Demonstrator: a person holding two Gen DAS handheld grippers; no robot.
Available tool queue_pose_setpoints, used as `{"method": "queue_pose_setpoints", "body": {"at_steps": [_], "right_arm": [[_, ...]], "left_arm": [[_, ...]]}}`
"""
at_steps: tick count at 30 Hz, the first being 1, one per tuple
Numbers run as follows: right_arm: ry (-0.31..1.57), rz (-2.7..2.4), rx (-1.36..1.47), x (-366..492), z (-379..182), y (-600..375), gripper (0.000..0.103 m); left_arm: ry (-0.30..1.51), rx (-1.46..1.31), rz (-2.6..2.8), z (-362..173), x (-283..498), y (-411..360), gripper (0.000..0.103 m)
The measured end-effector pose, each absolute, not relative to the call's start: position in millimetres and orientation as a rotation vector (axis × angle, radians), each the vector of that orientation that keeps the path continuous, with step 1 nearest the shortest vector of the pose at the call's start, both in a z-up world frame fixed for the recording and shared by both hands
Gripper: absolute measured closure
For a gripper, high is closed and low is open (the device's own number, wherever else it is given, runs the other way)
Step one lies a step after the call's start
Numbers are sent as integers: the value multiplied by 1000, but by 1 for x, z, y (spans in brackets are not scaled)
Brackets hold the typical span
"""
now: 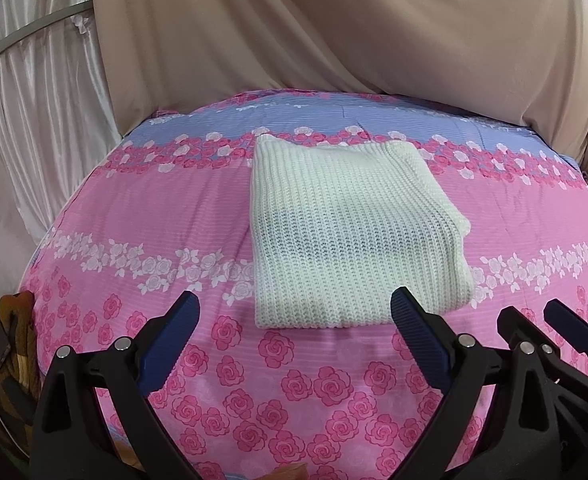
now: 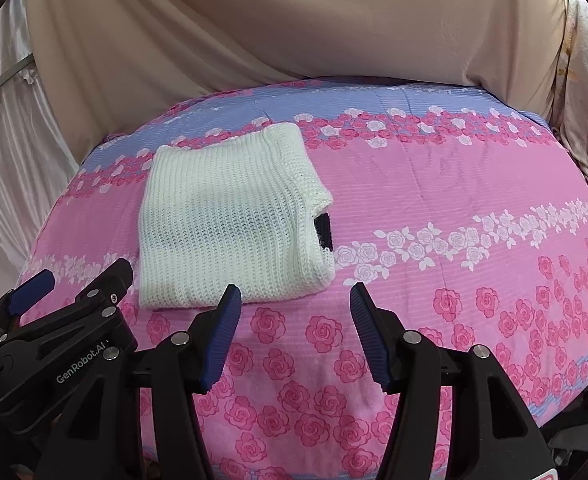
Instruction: Fold small clothes
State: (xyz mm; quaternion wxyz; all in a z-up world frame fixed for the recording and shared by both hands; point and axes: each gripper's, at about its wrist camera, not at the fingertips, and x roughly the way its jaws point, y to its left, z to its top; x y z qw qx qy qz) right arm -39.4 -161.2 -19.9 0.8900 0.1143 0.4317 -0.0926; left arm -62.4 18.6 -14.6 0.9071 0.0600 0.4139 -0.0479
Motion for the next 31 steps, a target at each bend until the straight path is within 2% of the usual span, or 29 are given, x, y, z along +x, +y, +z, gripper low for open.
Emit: {"method": "queue_pose_setpoints", "body": {"at_steps": [31], "right_arm": [[925, -187, 202, -29, -26, -156, 47]], "left_arm": [[857, 120, -71, -26, -54, 23, 12]]}}
